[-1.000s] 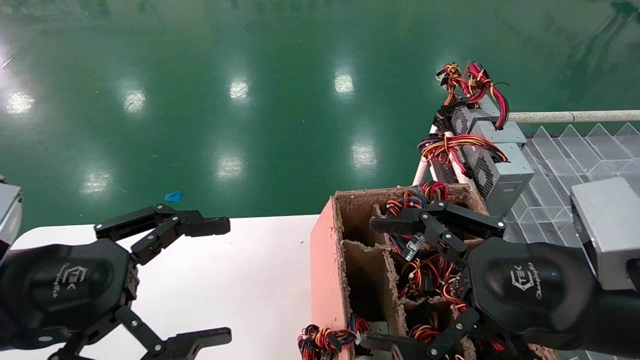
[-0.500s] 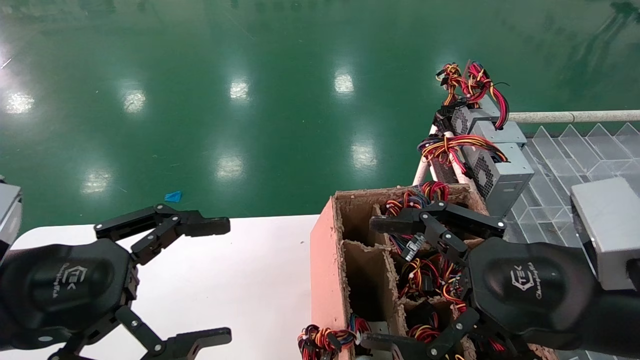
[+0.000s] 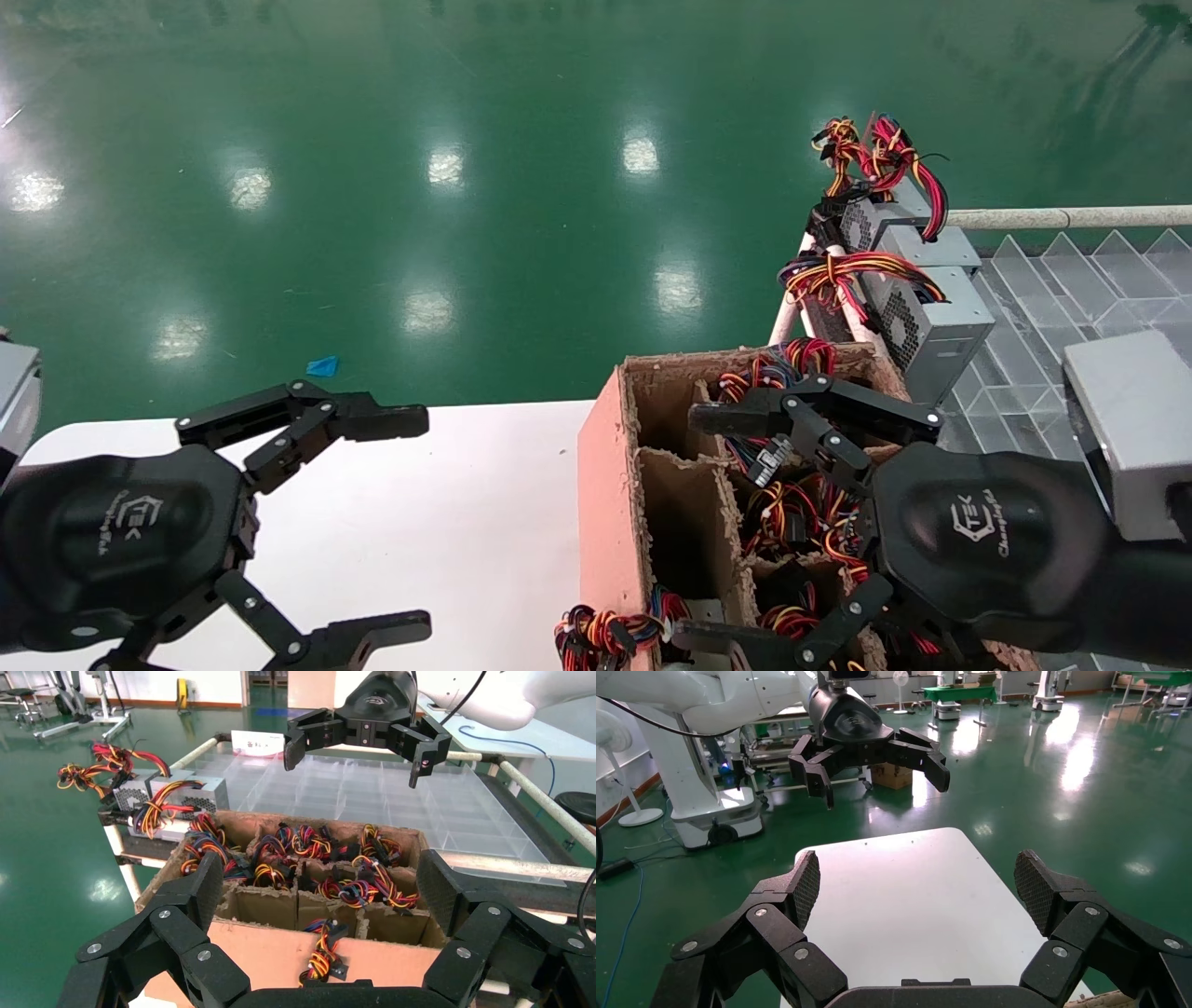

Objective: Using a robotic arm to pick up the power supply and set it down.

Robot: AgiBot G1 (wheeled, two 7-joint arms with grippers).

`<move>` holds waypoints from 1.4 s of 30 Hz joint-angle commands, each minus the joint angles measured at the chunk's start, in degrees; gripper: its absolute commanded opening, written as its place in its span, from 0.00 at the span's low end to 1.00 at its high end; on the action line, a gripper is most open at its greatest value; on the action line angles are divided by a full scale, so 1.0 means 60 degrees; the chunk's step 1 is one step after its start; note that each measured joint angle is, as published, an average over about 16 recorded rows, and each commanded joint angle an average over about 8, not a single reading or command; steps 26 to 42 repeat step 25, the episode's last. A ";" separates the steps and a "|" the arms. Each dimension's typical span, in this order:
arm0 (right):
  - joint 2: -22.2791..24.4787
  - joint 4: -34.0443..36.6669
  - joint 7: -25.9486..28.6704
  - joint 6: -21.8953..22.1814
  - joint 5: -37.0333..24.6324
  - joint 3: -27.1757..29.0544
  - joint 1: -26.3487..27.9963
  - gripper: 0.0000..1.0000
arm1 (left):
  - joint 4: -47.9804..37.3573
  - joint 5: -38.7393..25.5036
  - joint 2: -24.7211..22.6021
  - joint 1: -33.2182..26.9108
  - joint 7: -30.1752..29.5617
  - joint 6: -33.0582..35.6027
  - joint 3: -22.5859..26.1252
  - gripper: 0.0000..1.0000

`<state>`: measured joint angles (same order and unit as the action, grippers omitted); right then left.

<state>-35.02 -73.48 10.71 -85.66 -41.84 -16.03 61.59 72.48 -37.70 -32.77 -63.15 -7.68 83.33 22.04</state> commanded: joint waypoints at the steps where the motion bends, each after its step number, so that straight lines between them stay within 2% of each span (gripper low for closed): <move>1: 0.0000 0.0000 0.0000 0.0000 0.0000 0.0000 0.0000 1.00 | 0.0000 0.0000 0.0000 0.0000 0.0000 0.0000 0.0000 1.00; 42: 0.0000 0.0000 0.0000 0.0000 0.0000 0.0000 0.0000 1.00 | 0.0000 0.0000 0.0000 0.0000 0.0000 0.0000 0.0000 1.00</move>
